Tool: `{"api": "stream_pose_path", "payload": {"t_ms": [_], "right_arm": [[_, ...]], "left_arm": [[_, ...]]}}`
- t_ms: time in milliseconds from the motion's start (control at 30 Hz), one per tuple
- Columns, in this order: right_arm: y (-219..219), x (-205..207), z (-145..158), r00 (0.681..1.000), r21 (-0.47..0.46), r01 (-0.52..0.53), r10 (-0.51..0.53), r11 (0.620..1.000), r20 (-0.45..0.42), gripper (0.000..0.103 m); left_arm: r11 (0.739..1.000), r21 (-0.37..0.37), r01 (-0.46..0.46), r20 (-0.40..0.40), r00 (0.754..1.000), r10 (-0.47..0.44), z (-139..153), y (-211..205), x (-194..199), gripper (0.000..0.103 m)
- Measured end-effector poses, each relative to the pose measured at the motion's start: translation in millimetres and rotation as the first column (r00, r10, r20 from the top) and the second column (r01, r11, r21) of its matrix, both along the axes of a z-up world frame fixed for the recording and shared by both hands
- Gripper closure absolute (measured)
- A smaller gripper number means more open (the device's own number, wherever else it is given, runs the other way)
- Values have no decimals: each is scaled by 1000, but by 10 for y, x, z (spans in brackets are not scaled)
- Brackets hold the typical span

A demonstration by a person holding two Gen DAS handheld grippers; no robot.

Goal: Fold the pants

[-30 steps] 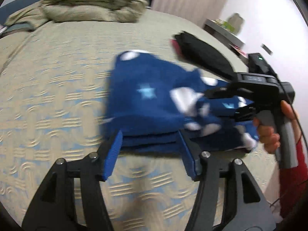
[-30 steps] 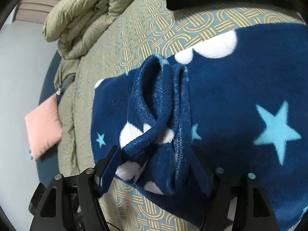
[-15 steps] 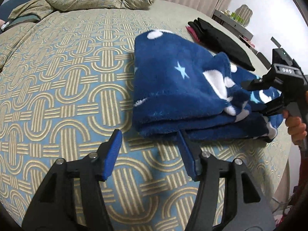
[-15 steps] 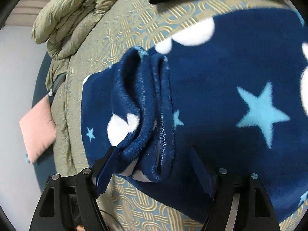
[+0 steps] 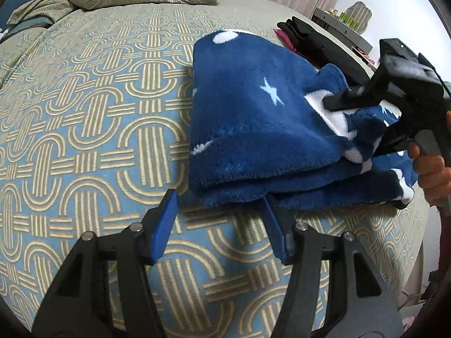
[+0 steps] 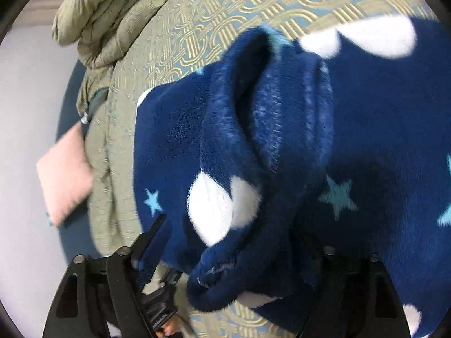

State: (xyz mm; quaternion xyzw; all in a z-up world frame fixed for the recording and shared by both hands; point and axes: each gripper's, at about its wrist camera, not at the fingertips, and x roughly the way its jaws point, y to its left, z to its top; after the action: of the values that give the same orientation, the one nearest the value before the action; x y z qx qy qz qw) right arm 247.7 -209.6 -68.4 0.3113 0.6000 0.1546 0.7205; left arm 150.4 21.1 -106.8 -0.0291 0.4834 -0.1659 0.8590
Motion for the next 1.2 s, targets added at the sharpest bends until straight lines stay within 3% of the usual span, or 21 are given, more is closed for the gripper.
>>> {"api": "stream_pose_path", "payload": {"t_ms": [33,67,200,333,433,567,667,733,767,800,933,1200], "right_arm": [[35,0,30,1000,-40,-20,21,999,19,82],[71,-10,96,998,-97,-34,39,995,51,82],[63,-126,406,985,-141,-15,39,990,169,83],[-57,-323,914,946,-195,29,36,980,322,83],[-168,-453,1118,930,-248,32,63,968,363,83],[-385,-532,1040,942,-289,72,31,955,335,83],[-638,-511,595,973,-328,58,21,943,231,78],[-779,-500,286,990,-340,58,-11,939,138,68],[-845,-508,137,994,-310,71,-41,948,102,67],[-917,-541,88,990,-243,103,-76,964,119,64],[-1102,-637,133,982,-156,162,-144,974,122,55],[-1302,-825,179,980,-162,158,-135,974,145,48]], "left_arm": [[1000,-3,-2,1,1000,2,1,10,-1,43],[1000,-5,-3,1,1000,3,2,21,-5,43],[1000,-4,-17,3,1000,17,6,47,8,43],[1000,-13,-15,19,1000,15,54,0,9,43],[1000,-21,-1,40,999,1,104,-95,-3,43],[1000,0,30,44,999,-30,101,-233,-29,43],[999,25,47,40,998,-47,80,-330,-59,43],[998,35,47,29,998,-48,64,-352,-63,43],[998,39,46,28,999,-47,67,-358,-73,43],[998,43,43,27,999,-44,63,-355,-80,43],[998,50,33,22,999,-34,93,-326,-90,43],[998,68,7,62,998,-11,216,-305,-79,43]]}}
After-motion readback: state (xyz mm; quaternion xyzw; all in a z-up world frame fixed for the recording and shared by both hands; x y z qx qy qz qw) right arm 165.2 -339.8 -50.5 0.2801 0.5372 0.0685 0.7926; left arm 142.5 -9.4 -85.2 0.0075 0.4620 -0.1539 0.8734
